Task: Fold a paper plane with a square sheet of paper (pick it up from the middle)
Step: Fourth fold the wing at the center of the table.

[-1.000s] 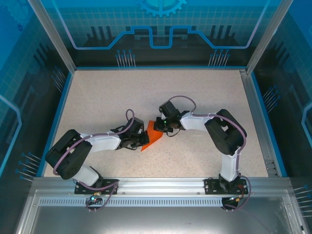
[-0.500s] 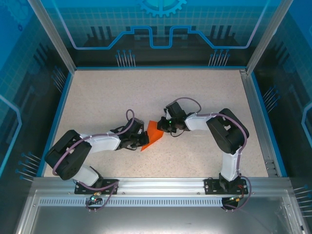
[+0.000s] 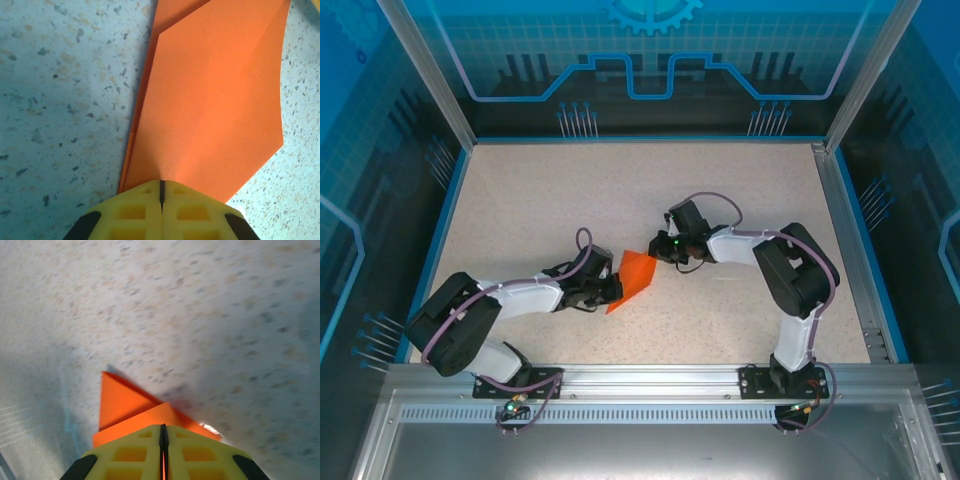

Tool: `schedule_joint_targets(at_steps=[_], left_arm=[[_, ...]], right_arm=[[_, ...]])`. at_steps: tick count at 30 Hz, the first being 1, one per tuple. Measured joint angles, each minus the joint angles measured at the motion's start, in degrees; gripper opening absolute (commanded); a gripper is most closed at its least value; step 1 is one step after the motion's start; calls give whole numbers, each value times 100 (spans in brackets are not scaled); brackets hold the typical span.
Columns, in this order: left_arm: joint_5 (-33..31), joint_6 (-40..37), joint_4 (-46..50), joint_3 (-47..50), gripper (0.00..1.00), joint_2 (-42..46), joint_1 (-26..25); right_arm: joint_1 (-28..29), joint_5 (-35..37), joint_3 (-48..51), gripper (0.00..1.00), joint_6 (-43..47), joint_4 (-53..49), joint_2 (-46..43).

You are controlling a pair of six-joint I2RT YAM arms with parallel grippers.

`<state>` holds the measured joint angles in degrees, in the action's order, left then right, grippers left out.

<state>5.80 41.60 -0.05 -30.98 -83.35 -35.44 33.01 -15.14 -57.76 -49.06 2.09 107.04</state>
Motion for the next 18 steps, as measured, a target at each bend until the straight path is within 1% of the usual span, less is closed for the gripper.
schedule_joint_targets(at_steps=[7,14,18], left_arm=[[0,-63,367,0,7,153,0],[-2,-111,479,2,7,221,0],[-2,-122,579,2,8,254,-9]], right_arm=[[566,-35,-219,10,-2,-13,-11],[601,31,-306,10,-22,-136,22],[599,232,-286,11,-17,-282,9]])
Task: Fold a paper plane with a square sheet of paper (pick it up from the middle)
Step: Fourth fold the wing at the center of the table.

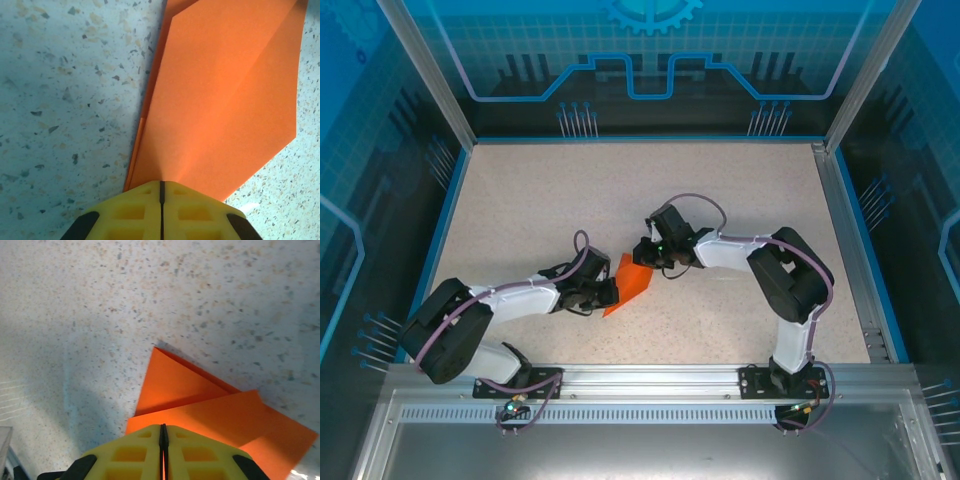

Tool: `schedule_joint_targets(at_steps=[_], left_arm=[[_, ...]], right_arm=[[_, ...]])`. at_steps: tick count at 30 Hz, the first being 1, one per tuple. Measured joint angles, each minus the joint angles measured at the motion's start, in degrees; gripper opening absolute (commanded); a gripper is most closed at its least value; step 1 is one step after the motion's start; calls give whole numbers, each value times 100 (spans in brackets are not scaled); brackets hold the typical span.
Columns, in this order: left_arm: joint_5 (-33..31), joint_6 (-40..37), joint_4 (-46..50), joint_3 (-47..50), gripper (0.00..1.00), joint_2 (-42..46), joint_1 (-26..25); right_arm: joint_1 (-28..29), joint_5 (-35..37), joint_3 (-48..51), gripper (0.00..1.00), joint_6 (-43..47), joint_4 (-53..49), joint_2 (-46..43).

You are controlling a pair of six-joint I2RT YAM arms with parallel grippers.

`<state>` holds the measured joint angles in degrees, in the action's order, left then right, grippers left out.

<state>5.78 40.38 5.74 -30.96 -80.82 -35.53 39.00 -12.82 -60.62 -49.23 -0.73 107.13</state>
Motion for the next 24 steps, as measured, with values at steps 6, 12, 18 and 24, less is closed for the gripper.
schedule_joint_targets(at_steps=[6,12,18,24], left_arm=[[0,-2,4,-2,8,0,0],[0,-2,37,-7,8,0,0],[0,-7,66,-17,8,0,0],[4,-26,94,-44,10,-2,0]], right_arm=[[-15,160,175,16,101,-223,-315],[-31,-251,31,11,144,-61,-122],[-42,-315,-201,10,33,114,356],[-227,-422,-35,11,-142,382,577]])
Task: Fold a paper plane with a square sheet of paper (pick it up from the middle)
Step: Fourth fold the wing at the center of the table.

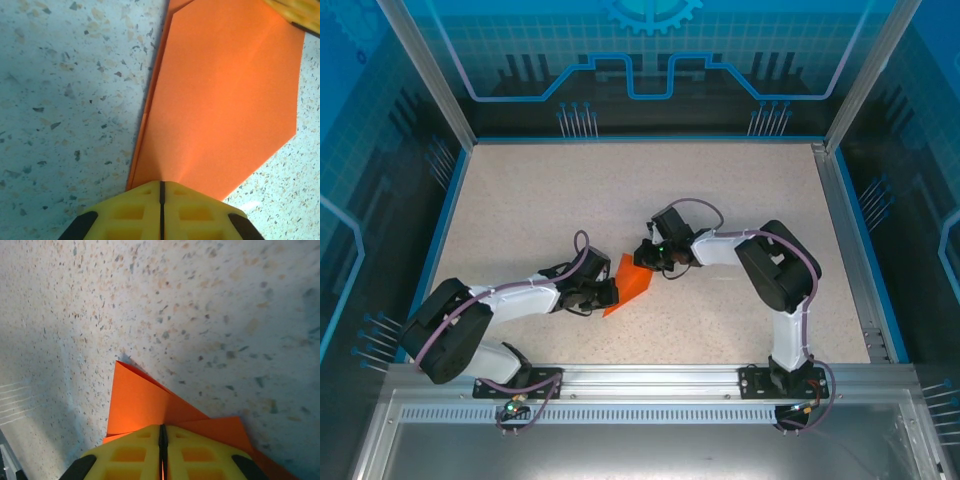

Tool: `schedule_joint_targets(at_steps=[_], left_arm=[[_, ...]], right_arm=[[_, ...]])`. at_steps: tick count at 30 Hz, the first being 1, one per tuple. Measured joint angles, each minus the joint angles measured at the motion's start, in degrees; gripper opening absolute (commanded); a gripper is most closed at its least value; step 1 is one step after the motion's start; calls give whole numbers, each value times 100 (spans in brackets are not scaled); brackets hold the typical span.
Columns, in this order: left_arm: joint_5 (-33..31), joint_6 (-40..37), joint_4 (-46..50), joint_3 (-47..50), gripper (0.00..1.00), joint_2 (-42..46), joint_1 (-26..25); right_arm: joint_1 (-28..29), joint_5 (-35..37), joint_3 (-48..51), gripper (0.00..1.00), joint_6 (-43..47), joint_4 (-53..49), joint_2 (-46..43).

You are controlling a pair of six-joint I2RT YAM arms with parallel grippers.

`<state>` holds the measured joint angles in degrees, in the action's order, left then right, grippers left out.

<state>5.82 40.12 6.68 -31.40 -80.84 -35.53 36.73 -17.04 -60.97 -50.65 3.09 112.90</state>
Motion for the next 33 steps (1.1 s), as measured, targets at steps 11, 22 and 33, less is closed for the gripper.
schedule_joint_targets(at_steps=[11,22,33], left_arm=[[4,-111,260,-155,12,28,-2],[57,-151,553,-516,21,461,-22],[-264,-280,922,-671,29,1084,28]], right_arm=[[-105,68,389,18,133,35,-393],[-103,715,933,26,466,-391,-2225],[-380,833,1851,30,501,-463,-3281]])
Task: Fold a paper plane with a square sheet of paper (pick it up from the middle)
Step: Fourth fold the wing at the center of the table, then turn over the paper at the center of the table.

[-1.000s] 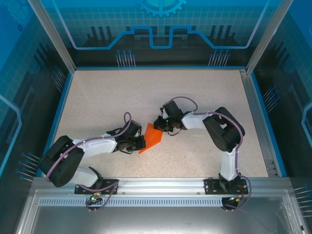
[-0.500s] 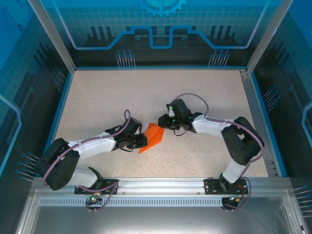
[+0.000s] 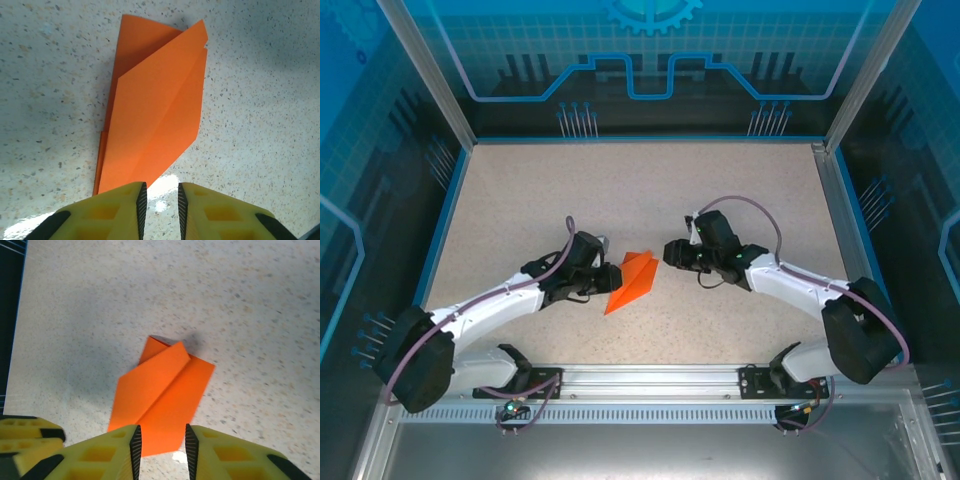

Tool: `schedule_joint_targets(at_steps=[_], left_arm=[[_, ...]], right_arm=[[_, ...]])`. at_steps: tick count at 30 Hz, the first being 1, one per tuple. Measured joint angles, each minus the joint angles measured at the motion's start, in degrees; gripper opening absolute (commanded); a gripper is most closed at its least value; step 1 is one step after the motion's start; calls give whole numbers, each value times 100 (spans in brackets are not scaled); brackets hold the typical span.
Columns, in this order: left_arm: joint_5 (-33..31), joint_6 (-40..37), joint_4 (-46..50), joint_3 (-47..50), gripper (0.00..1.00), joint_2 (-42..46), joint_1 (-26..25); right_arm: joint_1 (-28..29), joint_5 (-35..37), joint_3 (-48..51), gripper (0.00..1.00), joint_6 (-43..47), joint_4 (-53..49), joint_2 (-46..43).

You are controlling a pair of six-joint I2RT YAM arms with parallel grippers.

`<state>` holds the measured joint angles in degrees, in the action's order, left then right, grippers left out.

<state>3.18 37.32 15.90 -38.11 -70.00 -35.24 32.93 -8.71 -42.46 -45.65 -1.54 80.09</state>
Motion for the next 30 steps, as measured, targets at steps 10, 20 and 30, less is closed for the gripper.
schedule_joint_targets(at_steps=[10,20,30], left_arm=[[278,-44,7,7,37,-122,428],[981,-197,-293,120,32,-721,675],[1235,-315,-599,79,26,-1005,675]], right_arm=[[44,-588,717,34,-286,245,55],[887,-581,737,35,-861,439,450],[1027,-518,719,36,-1126,636,791]])
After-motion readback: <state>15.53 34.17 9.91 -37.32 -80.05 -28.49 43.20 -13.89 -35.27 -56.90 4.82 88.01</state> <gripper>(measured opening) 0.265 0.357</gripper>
